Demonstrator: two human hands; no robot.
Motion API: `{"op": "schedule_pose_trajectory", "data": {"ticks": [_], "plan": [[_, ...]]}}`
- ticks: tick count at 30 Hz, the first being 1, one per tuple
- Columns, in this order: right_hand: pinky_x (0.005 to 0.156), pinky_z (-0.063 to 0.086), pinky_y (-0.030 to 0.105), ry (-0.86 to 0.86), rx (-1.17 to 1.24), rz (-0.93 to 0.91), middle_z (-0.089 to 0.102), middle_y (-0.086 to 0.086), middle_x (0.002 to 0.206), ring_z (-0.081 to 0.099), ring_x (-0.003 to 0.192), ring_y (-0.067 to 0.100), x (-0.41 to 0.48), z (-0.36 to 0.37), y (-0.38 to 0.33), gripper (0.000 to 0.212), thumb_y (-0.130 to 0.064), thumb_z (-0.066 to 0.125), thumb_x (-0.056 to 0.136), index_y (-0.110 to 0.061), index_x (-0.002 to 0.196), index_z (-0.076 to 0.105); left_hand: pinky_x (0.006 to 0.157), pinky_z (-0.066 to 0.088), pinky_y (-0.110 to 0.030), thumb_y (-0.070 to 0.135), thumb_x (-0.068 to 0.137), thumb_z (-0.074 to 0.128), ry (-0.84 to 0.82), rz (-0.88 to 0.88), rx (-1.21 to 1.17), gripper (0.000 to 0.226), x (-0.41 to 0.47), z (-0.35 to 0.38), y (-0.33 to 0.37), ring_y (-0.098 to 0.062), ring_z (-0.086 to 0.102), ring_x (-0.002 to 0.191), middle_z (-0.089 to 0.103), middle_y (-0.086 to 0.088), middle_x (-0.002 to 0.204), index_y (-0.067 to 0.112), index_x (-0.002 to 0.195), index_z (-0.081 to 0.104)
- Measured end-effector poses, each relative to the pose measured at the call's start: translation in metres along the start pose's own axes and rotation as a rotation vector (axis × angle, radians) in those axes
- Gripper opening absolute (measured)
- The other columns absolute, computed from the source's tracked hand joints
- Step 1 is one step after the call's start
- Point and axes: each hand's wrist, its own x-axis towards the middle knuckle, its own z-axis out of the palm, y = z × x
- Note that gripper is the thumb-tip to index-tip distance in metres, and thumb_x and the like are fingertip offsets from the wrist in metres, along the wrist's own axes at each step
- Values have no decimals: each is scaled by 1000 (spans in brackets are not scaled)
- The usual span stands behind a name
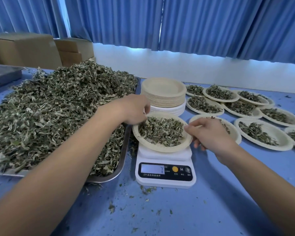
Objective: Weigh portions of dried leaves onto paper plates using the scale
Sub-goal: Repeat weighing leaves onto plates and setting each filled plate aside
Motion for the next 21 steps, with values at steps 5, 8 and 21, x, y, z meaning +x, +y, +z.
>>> {"op": "schedule_pose_trajectory", "data": {"ticks": [5,8,21], "plan": [[43,39,24,11,-7,1,55,6,43,47,39,15,1,3,-3,14,-19,72,94,-8,84,72,76,53,-34,12,93,64,15,-22,-56,28,1,4,1,-21,61,92,57,0,106,24,118,58],[44,41,22,14,29,20,55,6,44,46,37,13,0,-6,-6,12,-16,71,94,-6,88,73,83,57,-40,15,90,69,86,-34,-114,25,0,1,10,-23,65,89,62,-4,105,24,112,62],[34,32,20,134,-24,85,51,11,44,40,33,15,34,-155,44,13,-15,75,92,-3,87,74,55,40,-24,14,88,76,-42,46,-413,12,89,15,126,-17,49,53,62,-7,65,6,96,74]]}}
